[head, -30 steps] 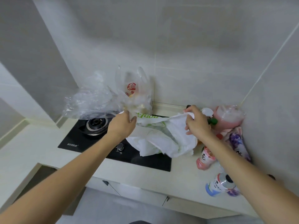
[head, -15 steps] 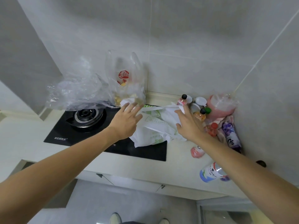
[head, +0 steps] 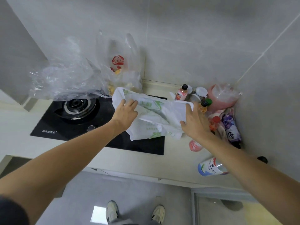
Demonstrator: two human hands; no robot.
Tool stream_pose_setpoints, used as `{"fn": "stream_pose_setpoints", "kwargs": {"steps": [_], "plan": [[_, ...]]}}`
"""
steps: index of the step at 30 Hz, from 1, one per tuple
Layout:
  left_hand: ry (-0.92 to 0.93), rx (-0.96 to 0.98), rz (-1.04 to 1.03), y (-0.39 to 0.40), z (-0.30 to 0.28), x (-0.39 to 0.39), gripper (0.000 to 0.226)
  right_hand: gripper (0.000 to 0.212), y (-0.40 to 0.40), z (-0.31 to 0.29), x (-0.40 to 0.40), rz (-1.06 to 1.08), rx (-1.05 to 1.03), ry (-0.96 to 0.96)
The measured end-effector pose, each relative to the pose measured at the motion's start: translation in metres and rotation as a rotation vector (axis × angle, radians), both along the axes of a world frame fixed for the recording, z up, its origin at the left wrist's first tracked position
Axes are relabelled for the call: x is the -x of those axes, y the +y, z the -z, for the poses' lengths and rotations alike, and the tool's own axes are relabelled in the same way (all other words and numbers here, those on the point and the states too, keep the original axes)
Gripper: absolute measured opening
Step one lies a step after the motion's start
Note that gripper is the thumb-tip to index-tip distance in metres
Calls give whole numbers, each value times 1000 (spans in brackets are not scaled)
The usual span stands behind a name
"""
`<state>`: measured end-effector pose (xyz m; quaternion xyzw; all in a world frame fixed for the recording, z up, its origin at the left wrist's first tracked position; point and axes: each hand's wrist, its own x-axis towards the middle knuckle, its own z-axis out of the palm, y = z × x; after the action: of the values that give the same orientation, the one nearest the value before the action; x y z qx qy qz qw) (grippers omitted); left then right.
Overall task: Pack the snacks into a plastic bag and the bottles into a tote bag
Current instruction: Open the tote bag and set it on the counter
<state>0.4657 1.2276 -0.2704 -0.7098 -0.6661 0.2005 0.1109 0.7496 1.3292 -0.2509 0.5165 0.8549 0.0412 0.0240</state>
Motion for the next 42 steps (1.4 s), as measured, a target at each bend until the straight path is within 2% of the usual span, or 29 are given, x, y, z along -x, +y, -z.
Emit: {"fn": "stream_pose_setpoints", "kwargs": {"steps": [3,6,10,14,18,21,24,26,28,31,34,39,42], "plan": [[-135,-64,142,-5,10,11,26,45,4,1,-9,-60,-86,-37],[-255,-60,299,-13,11,17,32,37,12,0,-12,-203,-192,-68],[-315,11,348,-22,6,21,44,60,17,7,-5,-526,-262,-69],[-358,90,357,-34,7,28,45,52,14,21,1,-792,-106,-118],[-486,125,375,-45,9,31,45,39,20,44,2,-770,23,-256],[-643,109,349,-52,9,36,40,51,26,50,0,-663,46,-365],[-710,32,324,-60,9,36,38,58,29,53,-2,-591,73,-347],[-677,-7,284,-63,11,32,27,60,30,54,-5,-559,76,-324],[-529,-8,228,-63,16,31,2,57,30,54,-9,-535,83,-315],[-340,39,69,-60,15,28,62,49,27,49,-10,-515,69,-274],[-290,37,53,-58,4,21,95,44,30,52,-8,-518,76,-219],[-201,81,306,-57,-10,12,108,31,36,63,-14,-615,74,-38],[-189,132,407,-54,-9,11,94,29,36,61,-15,-608,127,-43]]}}
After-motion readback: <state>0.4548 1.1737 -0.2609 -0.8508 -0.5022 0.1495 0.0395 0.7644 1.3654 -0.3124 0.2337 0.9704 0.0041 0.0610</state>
